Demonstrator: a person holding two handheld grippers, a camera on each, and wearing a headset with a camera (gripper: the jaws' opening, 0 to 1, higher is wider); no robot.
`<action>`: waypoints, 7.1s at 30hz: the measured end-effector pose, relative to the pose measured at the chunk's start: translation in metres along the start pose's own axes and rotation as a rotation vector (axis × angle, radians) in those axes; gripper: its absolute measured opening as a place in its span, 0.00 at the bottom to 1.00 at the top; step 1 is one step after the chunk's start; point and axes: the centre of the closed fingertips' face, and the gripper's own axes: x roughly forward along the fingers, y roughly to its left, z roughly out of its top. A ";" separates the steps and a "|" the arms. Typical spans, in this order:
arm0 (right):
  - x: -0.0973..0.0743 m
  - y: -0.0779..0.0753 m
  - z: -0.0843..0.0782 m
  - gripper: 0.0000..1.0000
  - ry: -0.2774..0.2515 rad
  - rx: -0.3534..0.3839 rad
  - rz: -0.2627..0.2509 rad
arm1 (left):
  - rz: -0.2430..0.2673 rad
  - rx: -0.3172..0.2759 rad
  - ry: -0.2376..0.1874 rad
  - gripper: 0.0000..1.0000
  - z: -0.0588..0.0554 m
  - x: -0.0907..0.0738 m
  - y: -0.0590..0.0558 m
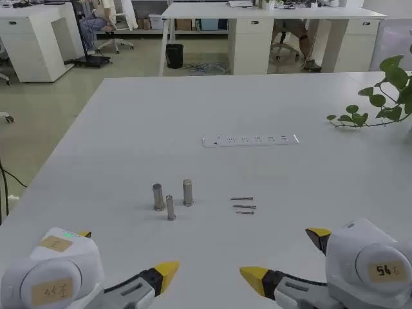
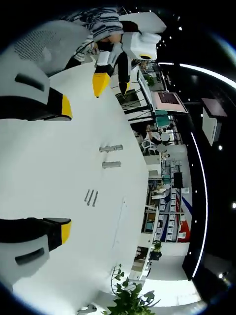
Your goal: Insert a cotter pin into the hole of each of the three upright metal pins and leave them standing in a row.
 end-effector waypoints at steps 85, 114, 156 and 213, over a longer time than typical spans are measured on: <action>0.020 -0.013 0.017 0.70 -0.017 -0.008 0.063 | -0.060 0.012 -0.013 0.45 0.008 0.090 0.031; 0.045 -0.018 0.003 0.67 0.039 0.051 0.062 | -0.166 0.018 0.018 0.13 -0.007 0.181 0.016; 0.034 -0.014 -0.004 0.59 0.053 0.094 0.034 | -0.155 -0.026 0.023 0.05 -0.020 0.160 -0.049; 0.115 -0.064 0.022 0.19 0.392 -0.375 0.327 | -0.231 -0.045 0.016 0.78 -0.007 0.103 -0.053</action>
